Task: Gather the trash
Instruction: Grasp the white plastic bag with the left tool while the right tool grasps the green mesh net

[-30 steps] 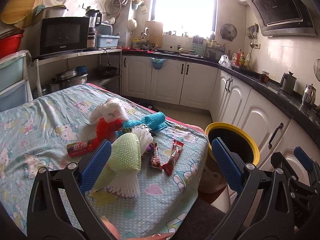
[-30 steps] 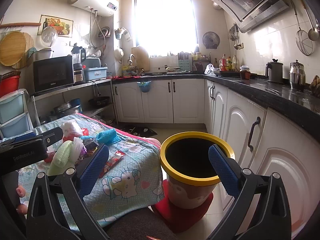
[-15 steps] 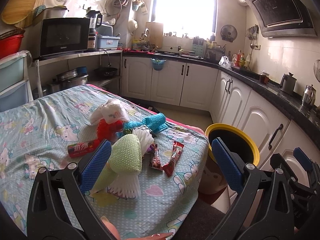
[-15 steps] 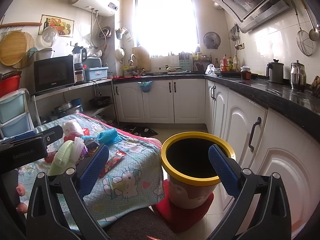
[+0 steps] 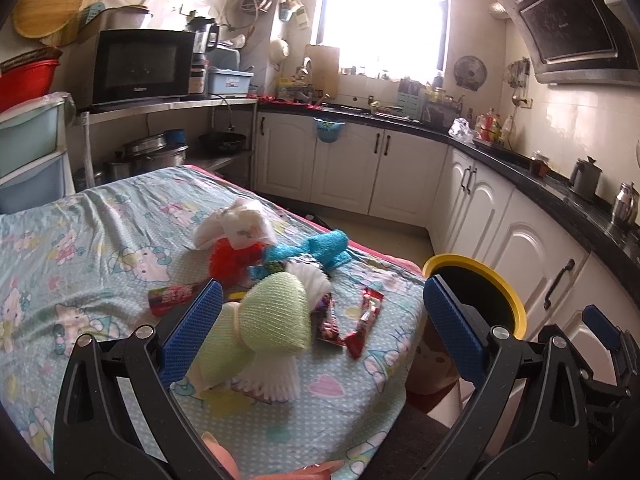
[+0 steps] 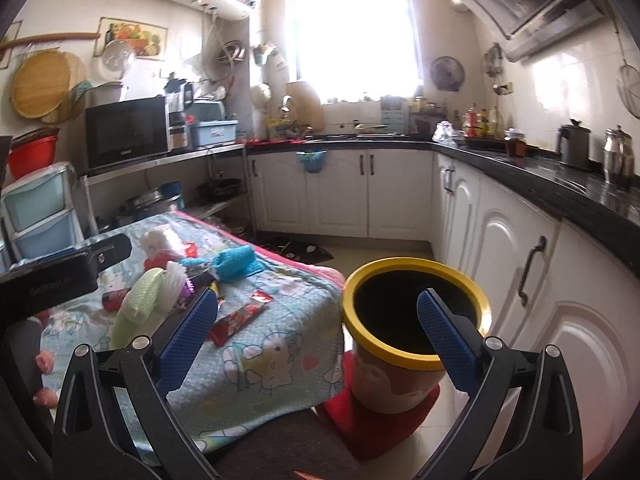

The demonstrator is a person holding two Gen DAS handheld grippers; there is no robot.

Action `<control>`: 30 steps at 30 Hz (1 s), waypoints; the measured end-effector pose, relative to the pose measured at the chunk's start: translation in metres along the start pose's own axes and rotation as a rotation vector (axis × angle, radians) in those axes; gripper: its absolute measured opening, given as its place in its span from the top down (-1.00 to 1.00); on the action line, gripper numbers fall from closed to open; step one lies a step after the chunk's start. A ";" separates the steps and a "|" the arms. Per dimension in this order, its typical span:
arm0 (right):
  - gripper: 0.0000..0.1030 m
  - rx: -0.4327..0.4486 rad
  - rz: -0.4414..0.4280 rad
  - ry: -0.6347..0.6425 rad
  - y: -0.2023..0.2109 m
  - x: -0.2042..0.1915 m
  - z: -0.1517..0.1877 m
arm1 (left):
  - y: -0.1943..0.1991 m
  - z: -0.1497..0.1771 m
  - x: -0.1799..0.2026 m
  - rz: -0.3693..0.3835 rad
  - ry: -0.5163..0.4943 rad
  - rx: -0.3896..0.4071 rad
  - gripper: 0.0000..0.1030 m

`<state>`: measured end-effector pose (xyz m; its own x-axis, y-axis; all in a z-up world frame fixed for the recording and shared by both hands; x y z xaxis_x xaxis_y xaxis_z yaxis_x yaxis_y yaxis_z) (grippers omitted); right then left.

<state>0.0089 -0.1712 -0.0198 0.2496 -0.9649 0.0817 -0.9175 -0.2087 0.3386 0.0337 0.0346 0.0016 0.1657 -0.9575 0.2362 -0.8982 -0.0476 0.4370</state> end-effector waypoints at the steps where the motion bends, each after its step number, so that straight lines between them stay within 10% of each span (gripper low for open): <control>1: -0.88 -0.005 -0.015 0.003 -0.002 -0.001 -0.001 | 0.000 -0.002 -0.004 -0.008 0.008 0.003 -0.80; 20: -0.88 -0.158 -0.366 0.026 -0.058 -0.092 -0.027 | -0.015 -0.054 -0.128 -0.262 0.174 0.033 -0.80; 30: -0.88 -0.240 -0.500 0.010 -0.091 -0.128 -0.026 | -0.077 -0.081 -0.155 -0.108 0.323 -0.112 -0.79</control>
<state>0.0681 -0.0246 -0.0371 0.6405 -0.7559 -0.1354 -0.5906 -0.5975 0.5424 0.1104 0.2102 0.0014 0.3933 -0.8087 0.4375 -0.8213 -0.0952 0.5625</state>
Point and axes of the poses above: each gripper's, at about its wrist camera, not at the fingertips, and y roughly against the way its jaws point, x to its right, z to its underside, the point moved 4 cm from there along -y, roughly the way its jaws point, and after that the axes turned 8 degrees about y, right-handed, at the moved point
